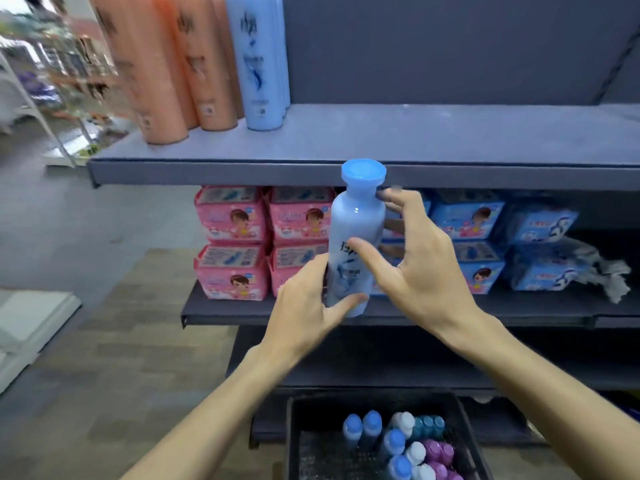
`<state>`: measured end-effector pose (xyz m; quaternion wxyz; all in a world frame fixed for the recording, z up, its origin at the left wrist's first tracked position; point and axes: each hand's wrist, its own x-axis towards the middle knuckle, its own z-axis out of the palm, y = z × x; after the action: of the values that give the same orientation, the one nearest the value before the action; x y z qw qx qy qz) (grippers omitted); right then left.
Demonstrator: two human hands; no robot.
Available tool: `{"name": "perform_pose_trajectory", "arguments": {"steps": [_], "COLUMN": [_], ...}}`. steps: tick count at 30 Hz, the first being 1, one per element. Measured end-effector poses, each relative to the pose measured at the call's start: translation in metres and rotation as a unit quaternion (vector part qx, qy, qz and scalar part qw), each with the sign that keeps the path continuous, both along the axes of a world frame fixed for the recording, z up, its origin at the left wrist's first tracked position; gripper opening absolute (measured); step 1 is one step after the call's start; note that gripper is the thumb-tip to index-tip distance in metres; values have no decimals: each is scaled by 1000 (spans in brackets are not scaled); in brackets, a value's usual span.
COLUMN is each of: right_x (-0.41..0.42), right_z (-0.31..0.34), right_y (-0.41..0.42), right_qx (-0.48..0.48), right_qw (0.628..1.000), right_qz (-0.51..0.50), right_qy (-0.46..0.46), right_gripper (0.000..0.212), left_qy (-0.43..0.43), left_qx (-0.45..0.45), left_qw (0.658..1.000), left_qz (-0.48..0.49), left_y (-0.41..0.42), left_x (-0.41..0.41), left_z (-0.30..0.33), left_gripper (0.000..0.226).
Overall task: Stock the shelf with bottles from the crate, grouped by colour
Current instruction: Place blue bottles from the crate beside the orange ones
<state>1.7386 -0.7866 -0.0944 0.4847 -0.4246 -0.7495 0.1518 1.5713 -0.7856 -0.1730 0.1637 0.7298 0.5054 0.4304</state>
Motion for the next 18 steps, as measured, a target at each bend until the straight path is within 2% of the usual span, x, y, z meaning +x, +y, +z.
{"name": "perform_pose_trajectory", "arguments": {"steps": [9,13,18], "right_x": [-37,-58,-79], "right_z": [131,181,208], "right_y": [8,25,47], "right_qx": [87,109,100], "right_qw": [994,991,993], "right_qz": [62,70,70], "right_qy": [25,26,8], "right_gripper": [47,43,43], "left_qy": [35,42,75], "left_qx": [147,163,153], "left_qw": [987,982,979], "left_qz": [55,87,115], "left_y": [5,21,42], "left_x": [-40,-61,-84], "left_z": [127,177,204], "left_gripper": [47,56,58]}}
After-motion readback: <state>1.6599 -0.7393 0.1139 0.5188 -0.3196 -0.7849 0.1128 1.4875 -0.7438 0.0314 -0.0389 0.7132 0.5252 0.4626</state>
